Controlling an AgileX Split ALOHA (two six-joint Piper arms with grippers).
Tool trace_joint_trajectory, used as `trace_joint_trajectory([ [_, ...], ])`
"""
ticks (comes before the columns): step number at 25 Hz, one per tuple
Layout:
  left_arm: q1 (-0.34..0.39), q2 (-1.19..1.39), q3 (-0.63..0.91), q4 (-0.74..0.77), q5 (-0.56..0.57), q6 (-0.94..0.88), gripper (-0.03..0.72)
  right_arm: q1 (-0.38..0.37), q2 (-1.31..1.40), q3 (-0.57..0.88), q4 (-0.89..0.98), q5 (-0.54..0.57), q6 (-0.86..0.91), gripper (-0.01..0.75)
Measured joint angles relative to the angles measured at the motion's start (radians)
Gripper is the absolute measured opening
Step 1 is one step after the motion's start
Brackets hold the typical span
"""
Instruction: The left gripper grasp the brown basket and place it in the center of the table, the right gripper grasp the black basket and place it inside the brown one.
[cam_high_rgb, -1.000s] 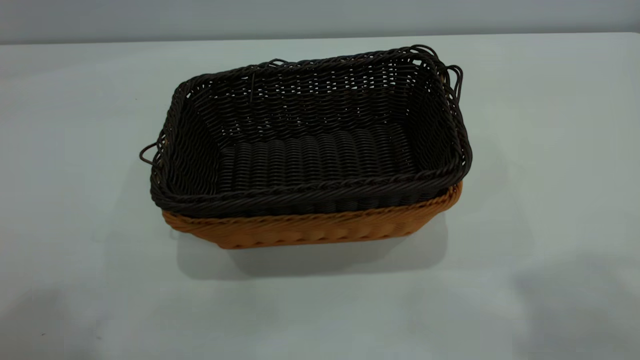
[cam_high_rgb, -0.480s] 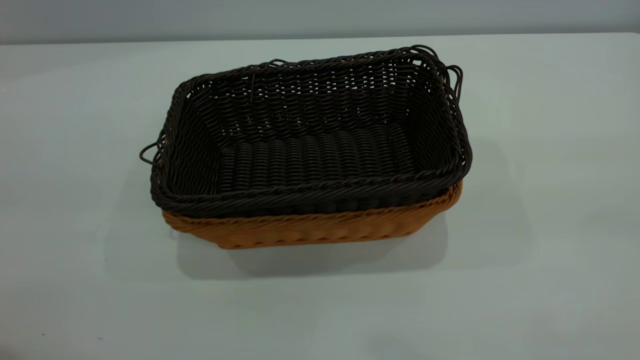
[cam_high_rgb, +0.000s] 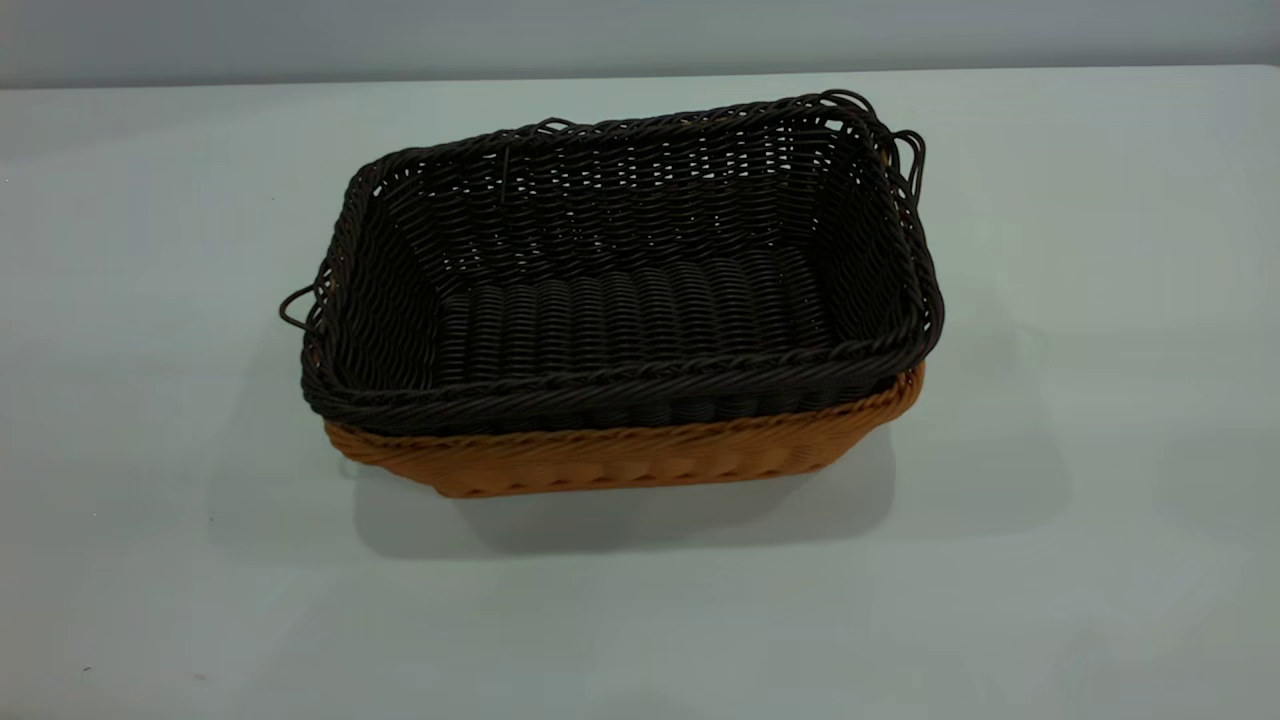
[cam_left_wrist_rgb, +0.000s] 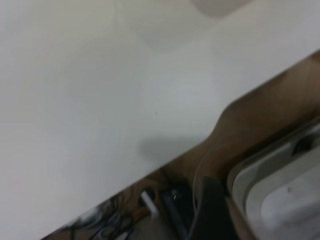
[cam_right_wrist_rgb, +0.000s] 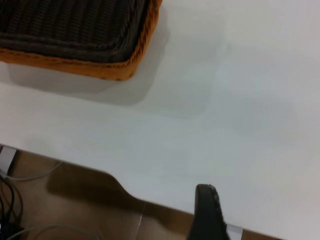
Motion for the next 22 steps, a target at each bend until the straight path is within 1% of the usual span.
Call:
trace_joint_trajectory([
  [5, 0.000, -0.011, 0.000, -0.065, 0.005, -0.025, 0.471, 0.000, -0.008, 0.000, 0.000, 0.000, 0.000, 0.465],
  [8, 0.000, -0.034, 0.000, -0.065, 0.109, -0.025, 0.471, 0.000, -0.008, 0.000, 0.000, 0.000, 0.000, 0.465],
  [10, 0.000, -0.060, 0.000, -0.068, 0.144, -0.025, 0.471, 0.000, -0.008, 0.000, 0.000, 0.000, 0.000, 0.465],
  [15, 0.000, -0.168, 0.017, -0.069, 0.132, -0.019, 0.471, -0.009, -0.018, 0.000, -0.001, 0.000, 0.000, 0.465],
  [16, 0.000, -0.188, 0.017, -0.069, 0.132, -0.019, 0.471, -0.029, -0.025, 0.000, 0.001, 0.000, 0.000, 0.465],
  [19, 0.000, -0.256, 0.017, -0.069, 0.131, -0.019, 0.471, -0.128, -0.071, 0.000, 0.002, 0.000, 0.000, 0.465],
  [21, 0.000, -0.303, 0.017, -0.069, 0.131, -0.019, 0.471, -0.193, -0.133, 0.000, 0.003, 0.000, 0.000, 0.465],
  [22, 0.000, -0.325, 0.017, -0.069, 0.132, -0.019, 0.471, -0.214, -0.171, 0.000, 0.003, 0.001, 0.000, 0.465],
])
